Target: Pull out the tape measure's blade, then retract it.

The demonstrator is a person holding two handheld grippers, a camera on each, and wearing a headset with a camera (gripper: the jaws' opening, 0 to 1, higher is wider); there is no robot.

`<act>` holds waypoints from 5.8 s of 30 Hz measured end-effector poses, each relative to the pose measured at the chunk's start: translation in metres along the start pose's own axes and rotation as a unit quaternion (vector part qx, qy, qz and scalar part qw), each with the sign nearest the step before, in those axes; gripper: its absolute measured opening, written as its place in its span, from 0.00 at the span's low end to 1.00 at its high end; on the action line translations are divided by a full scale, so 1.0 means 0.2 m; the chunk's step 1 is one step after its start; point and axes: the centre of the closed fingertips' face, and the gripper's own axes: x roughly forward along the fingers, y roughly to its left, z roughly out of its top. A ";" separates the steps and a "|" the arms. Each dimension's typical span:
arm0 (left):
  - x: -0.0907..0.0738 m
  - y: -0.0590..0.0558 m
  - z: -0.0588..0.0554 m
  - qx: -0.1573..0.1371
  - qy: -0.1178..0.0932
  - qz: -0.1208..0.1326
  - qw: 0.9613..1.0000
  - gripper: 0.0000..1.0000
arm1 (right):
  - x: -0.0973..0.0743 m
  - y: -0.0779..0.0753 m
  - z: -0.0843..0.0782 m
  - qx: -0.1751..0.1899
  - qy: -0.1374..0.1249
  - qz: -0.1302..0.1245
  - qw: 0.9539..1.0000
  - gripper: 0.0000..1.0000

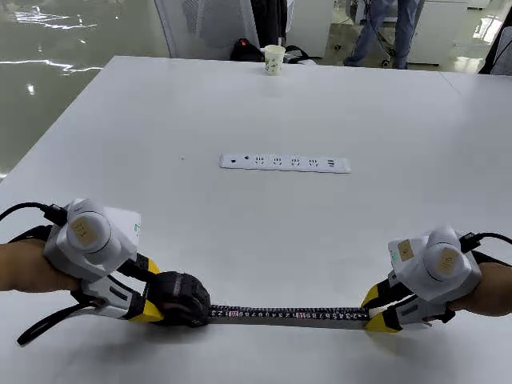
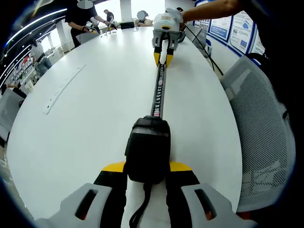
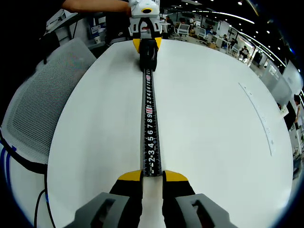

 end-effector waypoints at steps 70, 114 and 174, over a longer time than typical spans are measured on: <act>-0.08 -0.24 -0.04 -0.153 -0.072 0.090 0.981 0.70 | -0.13 0.21 0.01 0.116 -0.070 -0.103 0.985 0.49; -0.12 -0.43 0.09 -0.260 -0.186 0.192 0.928 0.88 | -0.15 0.41 0.21 0.242 -0.180 -0.184 0.935 0.81; -0.21 -0.48 0.18 -0.334 -0.198 0.280 0.878 0.99 | -0.26 0.49 0.44 0.343 -0.226 -0.248 0.877 0.99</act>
